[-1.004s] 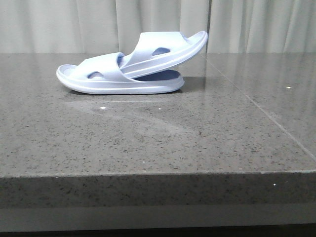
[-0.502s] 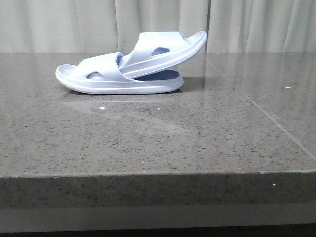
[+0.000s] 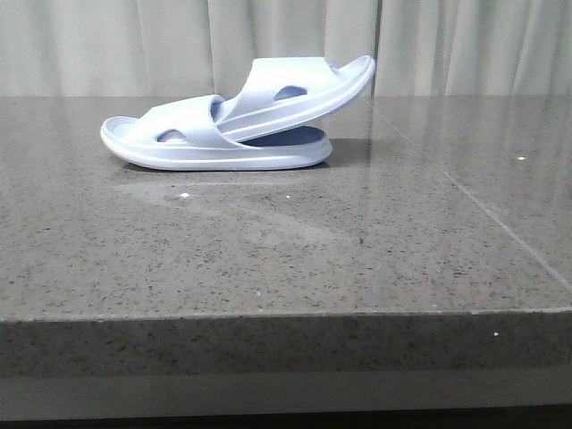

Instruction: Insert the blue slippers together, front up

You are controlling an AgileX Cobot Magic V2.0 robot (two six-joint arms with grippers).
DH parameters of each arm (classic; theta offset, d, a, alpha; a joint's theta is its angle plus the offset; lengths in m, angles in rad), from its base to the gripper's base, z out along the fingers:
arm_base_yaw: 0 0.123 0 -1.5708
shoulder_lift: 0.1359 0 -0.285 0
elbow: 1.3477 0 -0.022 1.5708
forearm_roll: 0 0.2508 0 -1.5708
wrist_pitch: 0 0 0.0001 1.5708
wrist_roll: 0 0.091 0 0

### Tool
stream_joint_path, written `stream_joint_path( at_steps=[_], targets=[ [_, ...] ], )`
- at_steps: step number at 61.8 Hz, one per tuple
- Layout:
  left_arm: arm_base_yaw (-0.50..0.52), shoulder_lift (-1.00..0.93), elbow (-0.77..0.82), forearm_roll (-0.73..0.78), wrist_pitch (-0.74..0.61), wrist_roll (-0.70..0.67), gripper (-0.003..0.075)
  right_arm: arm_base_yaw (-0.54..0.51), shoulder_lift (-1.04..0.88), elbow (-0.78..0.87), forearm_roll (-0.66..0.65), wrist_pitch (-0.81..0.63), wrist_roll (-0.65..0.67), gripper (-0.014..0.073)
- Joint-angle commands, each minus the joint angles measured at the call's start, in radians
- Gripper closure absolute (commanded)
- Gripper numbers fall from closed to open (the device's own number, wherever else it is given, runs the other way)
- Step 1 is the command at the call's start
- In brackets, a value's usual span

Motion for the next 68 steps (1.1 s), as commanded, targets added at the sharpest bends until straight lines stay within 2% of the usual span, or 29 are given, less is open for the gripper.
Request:
stream_joint_path(
  at_steps=[1,31,34,43,48,68],
  targets=[
    [0.0,-0.018,0.008,-0.009,-0.079,-0.011,0.0741,0.001,0.007,-0.025,0.001,-0.076,-0.009,0.0701],
    [0.0,-0.018,0.008,-0.009,-0.079,-0.011,0.0741,0.001,0.007,-0.02,-0.007,-0.082,0.009,0.0701],
    [0.0,-0.018,0.008,-0.009,-0.079,-0.011,0.0741,-0.006,0.007,-0.012,-0.047,-0.097,0.055,0.0701],
    [0.0,-0.018,0.008,-0.009,-0.079,-0.011,0.0741,-0.054,0.007,0.056,-0.31,-0.187,0.402,0.0701],
    [0.0,-0.018,0.008,-0.009,-0.079,-0.011,0.0741,-0.094,0.002,0.096,-0.366,-0.203,0.534,0.0701],
    [0.0,-0.018,0.008,-0.009,-0.078,-0.011,0.0741,-0.182,-0.181,0.306,-0.362,-0.186,0.561,0.0701]
  ],
)
